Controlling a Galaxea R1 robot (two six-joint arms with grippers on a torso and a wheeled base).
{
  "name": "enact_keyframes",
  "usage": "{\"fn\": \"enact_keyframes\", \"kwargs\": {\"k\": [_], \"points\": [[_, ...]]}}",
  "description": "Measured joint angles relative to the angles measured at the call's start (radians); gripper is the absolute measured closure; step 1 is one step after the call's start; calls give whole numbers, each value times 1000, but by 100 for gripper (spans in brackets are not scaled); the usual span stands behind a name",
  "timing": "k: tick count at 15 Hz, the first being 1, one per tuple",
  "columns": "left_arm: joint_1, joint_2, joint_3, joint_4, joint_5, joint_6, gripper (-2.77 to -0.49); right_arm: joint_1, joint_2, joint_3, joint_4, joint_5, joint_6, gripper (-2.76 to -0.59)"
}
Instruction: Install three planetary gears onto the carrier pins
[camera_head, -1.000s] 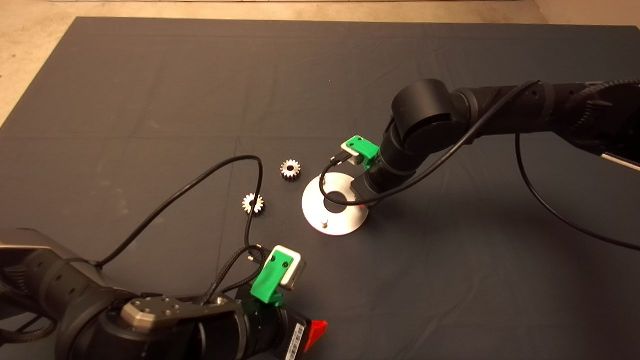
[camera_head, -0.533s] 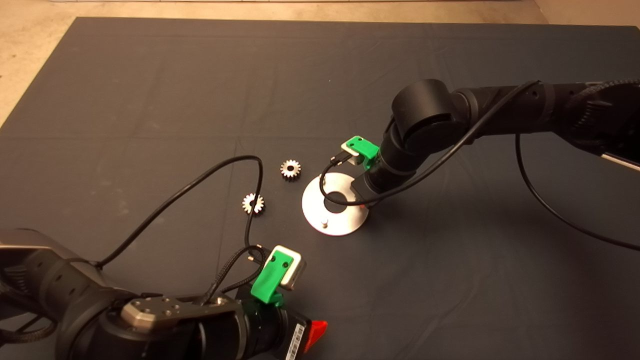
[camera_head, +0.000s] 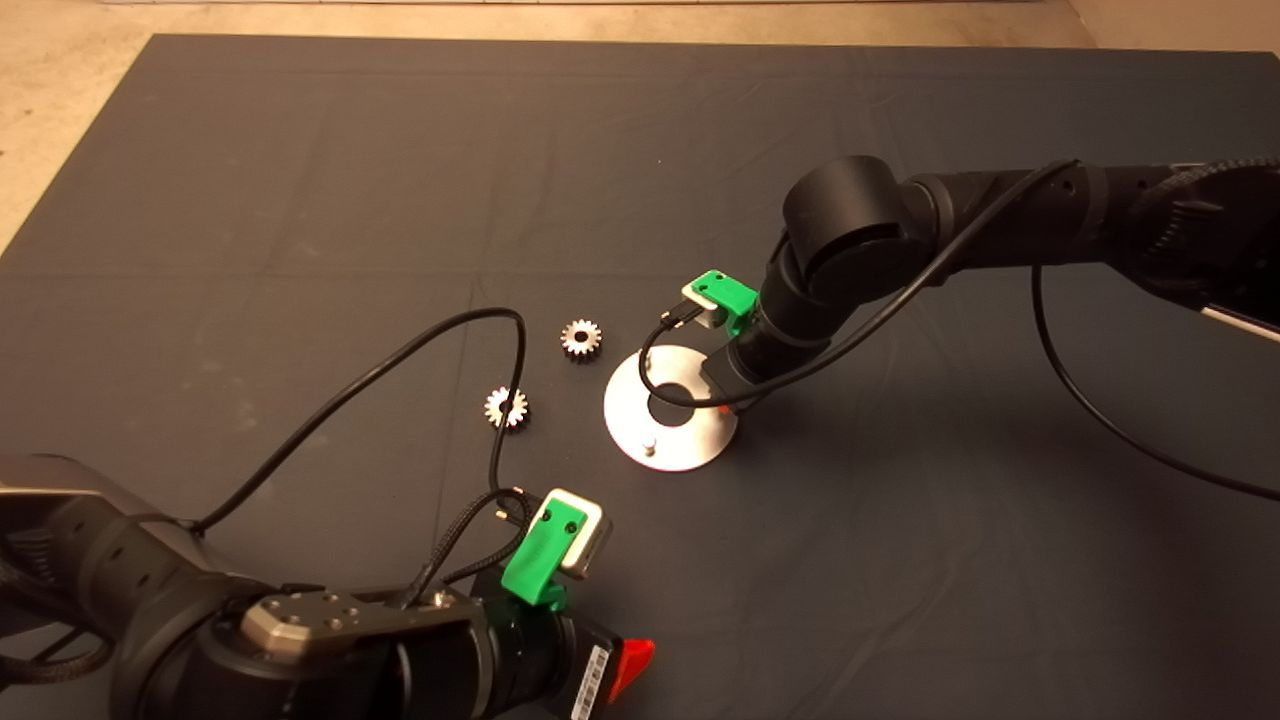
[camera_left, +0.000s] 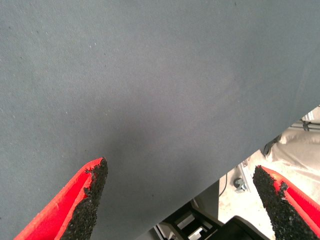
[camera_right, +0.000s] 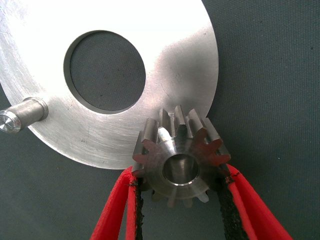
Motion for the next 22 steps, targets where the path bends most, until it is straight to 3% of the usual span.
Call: {"fn": "enact_keyframes", "kwargs": {"k": [22], "points": [[0,0,0,0,0,0,-206,0,11,-20,4,0,-16,-81]]}}
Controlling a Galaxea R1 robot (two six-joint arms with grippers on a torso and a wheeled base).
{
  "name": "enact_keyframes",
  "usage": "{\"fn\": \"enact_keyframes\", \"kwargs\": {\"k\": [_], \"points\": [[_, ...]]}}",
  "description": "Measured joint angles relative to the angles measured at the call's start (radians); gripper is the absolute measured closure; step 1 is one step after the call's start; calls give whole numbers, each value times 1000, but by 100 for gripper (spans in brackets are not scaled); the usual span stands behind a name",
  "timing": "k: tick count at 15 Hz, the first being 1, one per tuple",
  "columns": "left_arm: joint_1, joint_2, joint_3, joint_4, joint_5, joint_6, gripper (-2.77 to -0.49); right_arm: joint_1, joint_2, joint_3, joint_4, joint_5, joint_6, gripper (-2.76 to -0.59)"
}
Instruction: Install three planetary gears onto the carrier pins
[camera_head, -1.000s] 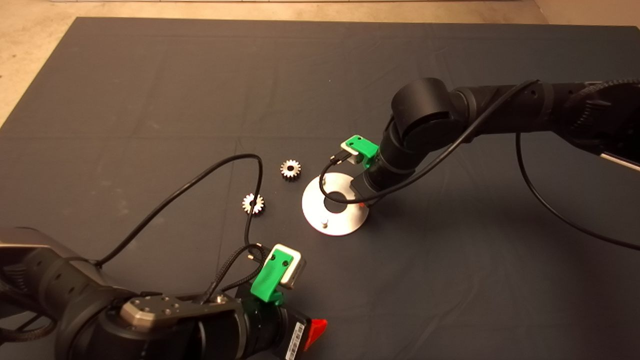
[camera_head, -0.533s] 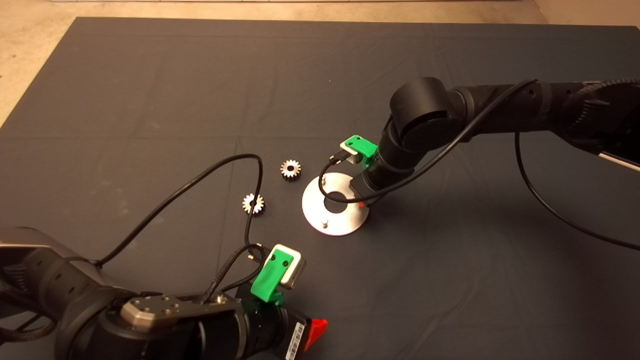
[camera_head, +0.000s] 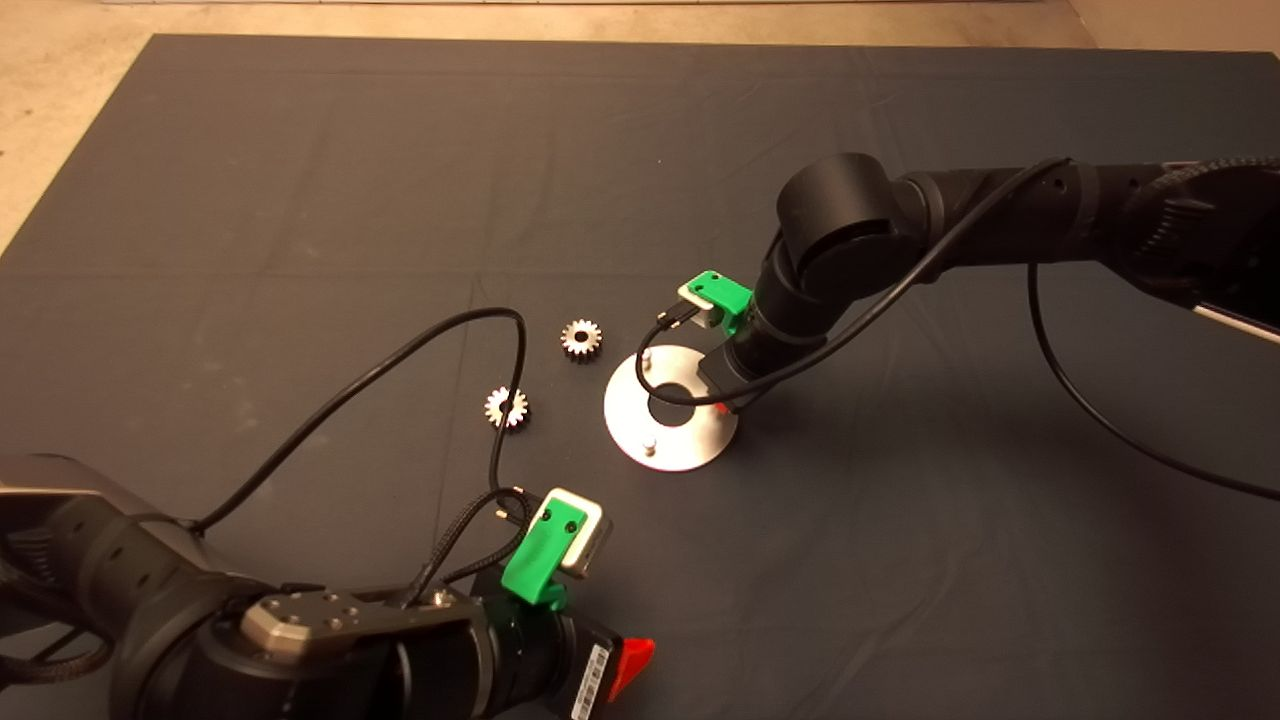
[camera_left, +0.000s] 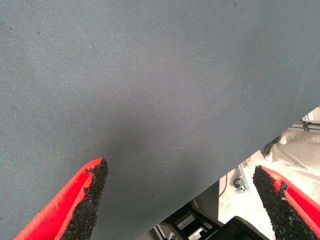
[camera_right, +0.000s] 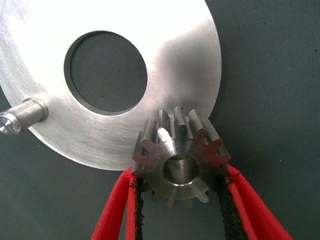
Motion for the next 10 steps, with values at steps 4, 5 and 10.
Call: {"fn": "enact_keyframes", "kwargs": {"k": [4,5,10], "points": [[0,0,0,0,0,0,-206,0,0,-5,3,0,-5,-81],[0,0,0,0,0,0,-206,-2,2,-9,3,0,-7,-81],[0,0,0,0,0,0,-206,-6,3,-18,3,0,-12,-81]]}}
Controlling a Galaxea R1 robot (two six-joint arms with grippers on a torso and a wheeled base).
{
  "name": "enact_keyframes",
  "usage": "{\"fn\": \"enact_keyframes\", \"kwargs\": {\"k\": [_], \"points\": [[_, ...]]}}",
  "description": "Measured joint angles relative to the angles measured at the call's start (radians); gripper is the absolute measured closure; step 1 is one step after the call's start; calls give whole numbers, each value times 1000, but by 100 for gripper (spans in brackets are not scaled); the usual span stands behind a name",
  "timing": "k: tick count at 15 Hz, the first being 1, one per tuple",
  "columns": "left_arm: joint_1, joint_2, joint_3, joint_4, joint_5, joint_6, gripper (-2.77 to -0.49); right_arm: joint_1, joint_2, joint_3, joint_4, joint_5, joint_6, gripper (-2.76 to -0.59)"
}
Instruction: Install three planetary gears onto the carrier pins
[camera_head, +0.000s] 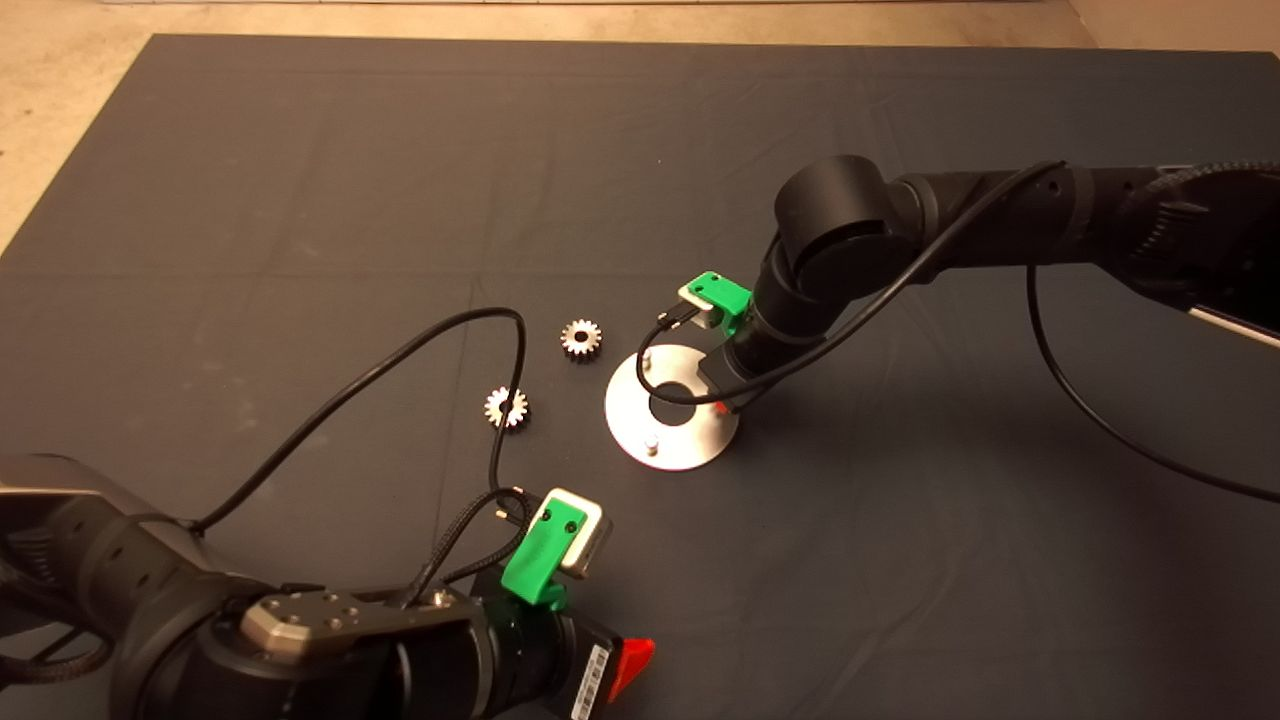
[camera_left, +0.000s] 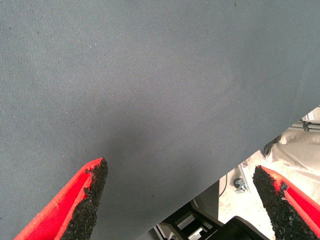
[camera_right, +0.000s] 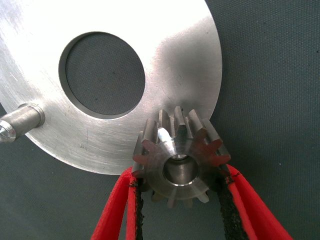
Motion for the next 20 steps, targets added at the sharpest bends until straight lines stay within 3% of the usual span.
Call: {"fn": "enact_keyframes", "kwargs": {"k": [8,11,20], "points": [[0,0,0,0,0,0,-206,0,3,-8,0,0,-14,-84],[-11,0,0,0,0,0,-206,-1,2,-8,0,0,-16,-85],[-16,0,0,0,0,0,-206,-4,2,-9,0,-4,-17,-104]]}}
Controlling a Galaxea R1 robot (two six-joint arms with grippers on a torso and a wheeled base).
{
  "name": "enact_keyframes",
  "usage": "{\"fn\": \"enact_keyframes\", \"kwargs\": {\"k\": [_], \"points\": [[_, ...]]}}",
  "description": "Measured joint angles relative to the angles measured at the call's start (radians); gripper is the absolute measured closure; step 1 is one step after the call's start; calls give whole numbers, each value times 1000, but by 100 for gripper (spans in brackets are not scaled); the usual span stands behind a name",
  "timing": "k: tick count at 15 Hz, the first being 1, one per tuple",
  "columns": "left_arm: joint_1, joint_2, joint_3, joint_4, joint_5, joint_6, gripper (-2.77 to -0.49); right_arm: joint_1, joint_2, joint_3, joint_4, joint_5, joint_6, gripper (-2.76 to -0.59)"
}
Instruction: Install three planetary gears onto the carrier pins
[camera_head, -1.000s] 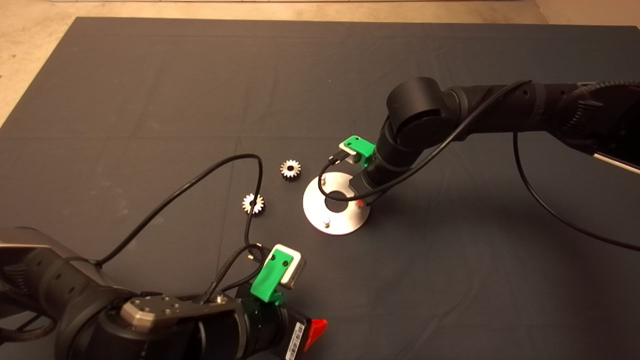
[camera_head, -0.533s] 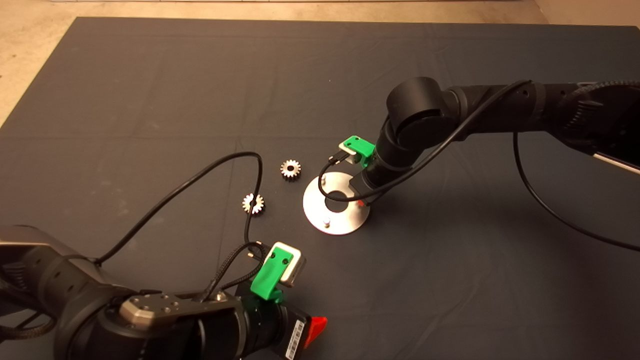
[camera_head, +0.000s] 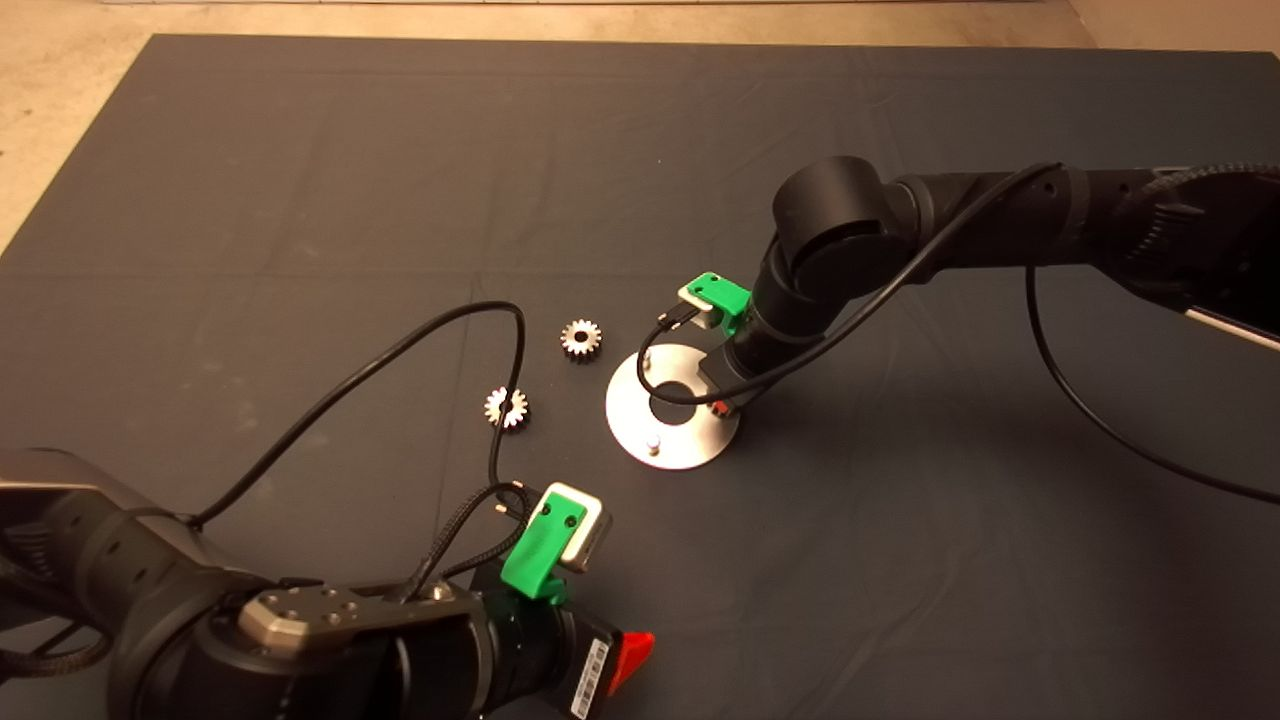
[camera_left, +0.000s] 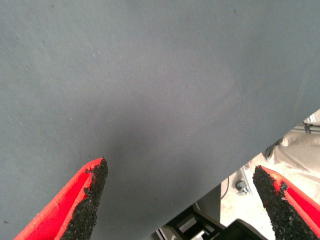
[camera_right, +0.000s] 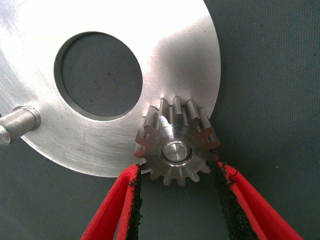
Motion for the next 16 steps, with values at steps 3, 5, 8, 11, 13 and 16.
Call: {"fn": "enact_keyframes", "kwargs": {"k": [3,5,8,11,13,16], "points": [[0,0,0,0,0,0,-206,0,0,0,0,0,0,-120],[0,0,0,0,0,0,-206,0,0,0,0,0,0,-132],[0,0,0,0,0,0,-206,0,0,0,0,0,-1,-154],[0,0,0,0,0,0,-206,0,-1,0,0,0,0,-171],[0,0,0,0,0,0,-206,0,-3,10,0,0,-1,-184],[0,-19,0,0,0,0,-206,1,-14,63,0,0,0,-189]]}}
